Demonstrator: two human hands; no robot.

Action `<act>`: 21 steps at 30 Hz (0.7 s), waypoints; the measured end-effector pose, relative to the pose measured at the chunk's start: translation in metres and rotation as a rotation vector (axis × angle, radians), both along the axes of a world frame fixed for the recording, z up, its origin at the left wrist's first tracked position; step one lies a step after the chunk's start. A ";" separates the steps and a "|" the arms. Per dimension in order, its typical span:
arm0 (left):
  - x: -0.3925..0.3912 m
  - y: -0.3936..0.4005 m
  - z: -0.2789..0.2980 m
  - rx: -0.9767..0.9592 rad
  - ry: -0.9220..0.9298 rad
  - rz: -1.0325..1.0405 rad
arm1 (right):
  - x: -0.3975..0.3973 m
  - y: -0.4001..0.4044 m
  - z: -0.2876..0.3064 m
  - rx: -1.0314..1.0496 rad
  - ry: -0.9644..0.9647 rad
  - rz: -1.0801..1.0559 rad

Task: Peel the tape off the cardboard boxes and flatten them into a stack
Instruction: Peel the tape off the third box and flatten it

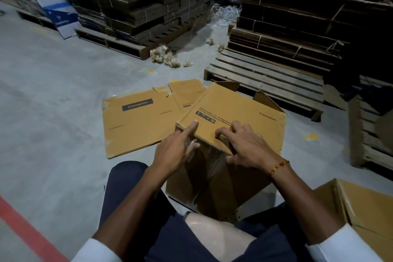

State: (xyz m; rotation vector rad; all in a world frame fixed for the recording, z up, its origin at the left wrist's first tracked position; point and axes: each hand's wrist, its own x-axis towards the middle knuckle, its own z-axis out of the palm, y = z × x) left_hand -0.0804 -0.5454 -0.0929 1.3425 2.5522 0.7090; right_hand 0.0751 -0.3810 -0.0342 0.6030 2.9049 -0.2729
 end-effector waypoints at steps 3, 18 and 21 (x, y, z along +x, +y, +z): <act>0.005 0.003 -0.004 0.054 0.022 0.053 | -0.002 0.003 -0.001 -0.032 0.012 0.005; 0.008 -0.003 -0.009 0.070 0.041 0.096 | 0.005 -0.007 -0.015 -0.064 0.233 0.000; 0.010 -0.001 -0.010 0.067 0.056 0.098 | 0.004 -0.008 -0.020 -0.012 0.311 0.030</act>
